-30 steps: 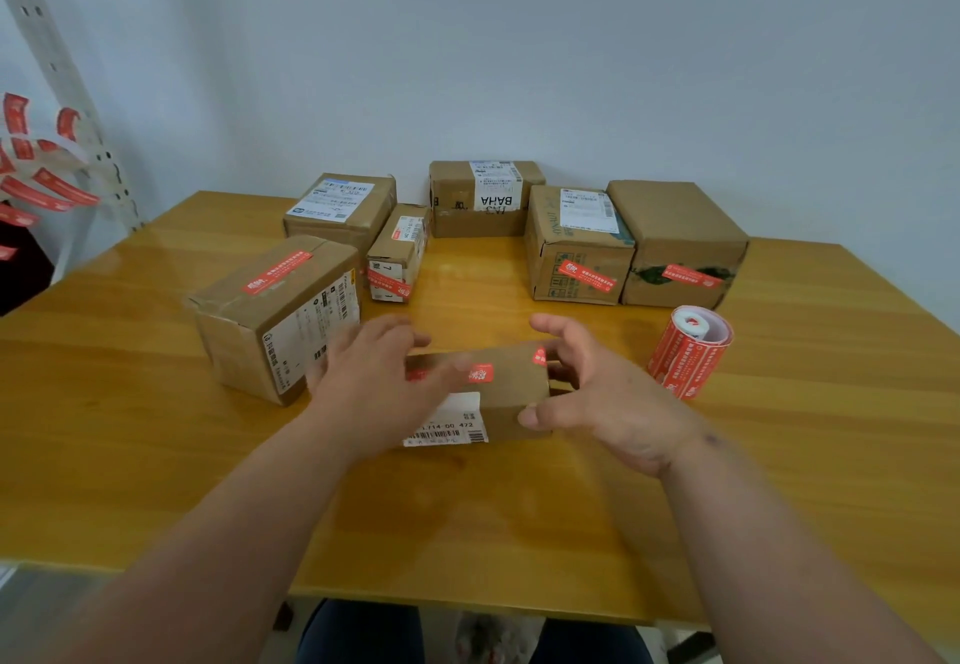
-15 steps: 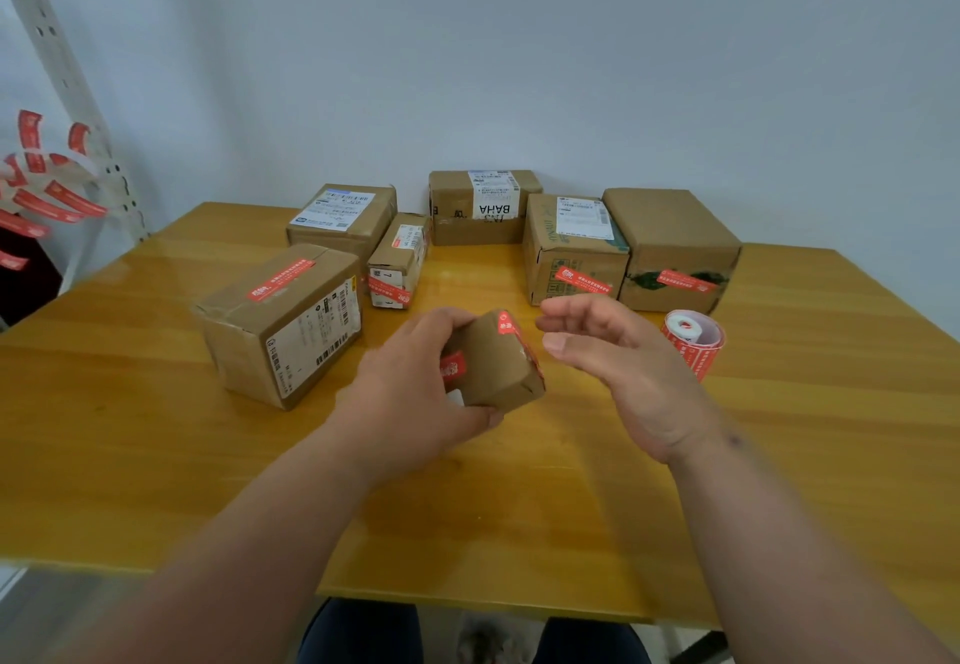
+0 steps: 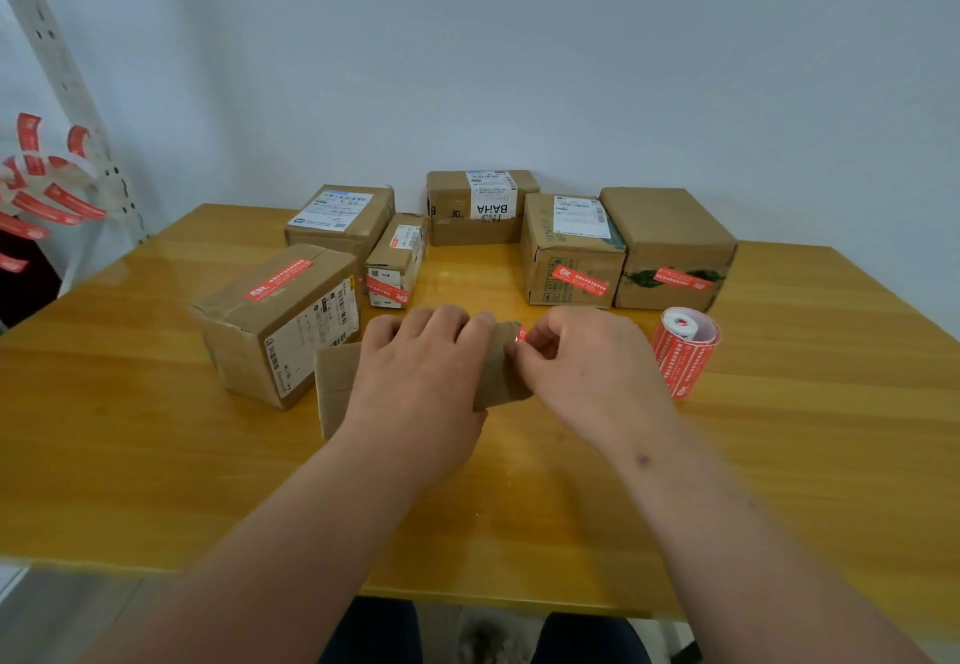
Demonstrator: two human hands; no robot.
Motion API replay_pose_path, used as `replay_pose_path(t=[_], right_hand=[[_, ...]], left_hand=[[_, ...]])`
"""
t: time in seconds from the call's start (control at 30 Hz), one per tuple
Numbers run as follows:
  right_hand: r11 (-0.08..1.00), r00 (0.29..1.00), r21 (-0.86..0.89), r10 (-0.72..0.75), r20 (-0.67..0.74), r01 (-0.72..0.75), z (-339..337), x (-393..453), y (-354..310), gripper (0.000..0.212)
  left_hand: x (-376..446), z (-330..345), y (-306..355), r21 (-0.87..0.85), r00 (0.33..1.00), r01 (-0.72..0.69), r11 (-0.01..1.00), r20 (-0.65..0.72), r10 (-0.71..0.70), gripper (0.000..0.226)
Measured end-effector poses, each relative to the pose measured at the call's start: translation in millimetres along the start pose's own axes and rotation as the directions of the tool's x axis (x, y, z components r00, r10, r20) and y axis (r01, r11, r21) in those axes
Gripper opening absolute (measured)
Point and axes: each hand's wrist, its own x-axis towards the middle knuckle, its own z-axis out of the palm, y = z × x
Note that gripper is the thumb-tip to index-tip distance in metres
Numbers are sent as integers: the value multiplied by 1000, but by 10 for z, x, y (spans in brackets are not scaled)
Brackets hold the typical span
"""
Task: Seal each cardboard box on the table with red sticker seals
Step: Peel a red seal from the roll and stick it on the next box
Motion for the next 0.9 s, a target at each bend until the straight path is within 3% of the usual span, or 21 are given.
replay_pose_path(t=[0.4, 0.6, 0.9], right_hand=[[957, 999, -286, -35, 37, 44, 140, 15, -69, 37], [955, 997, -289, -62, 52, 74, 241, -19, -67, 22], [966, 997, -247, -65, 36, 72, 289, 27, 16, 21]], left_hand=[[-11, 154, 50, 72, 999, -8, 997, 45, 5, 70], [-42, 222, 62, 65, 997, -7, 998, 76, 2, 67], [-55, 265, 24, 24, 996, 9, 1000, 88, -11, 66]])
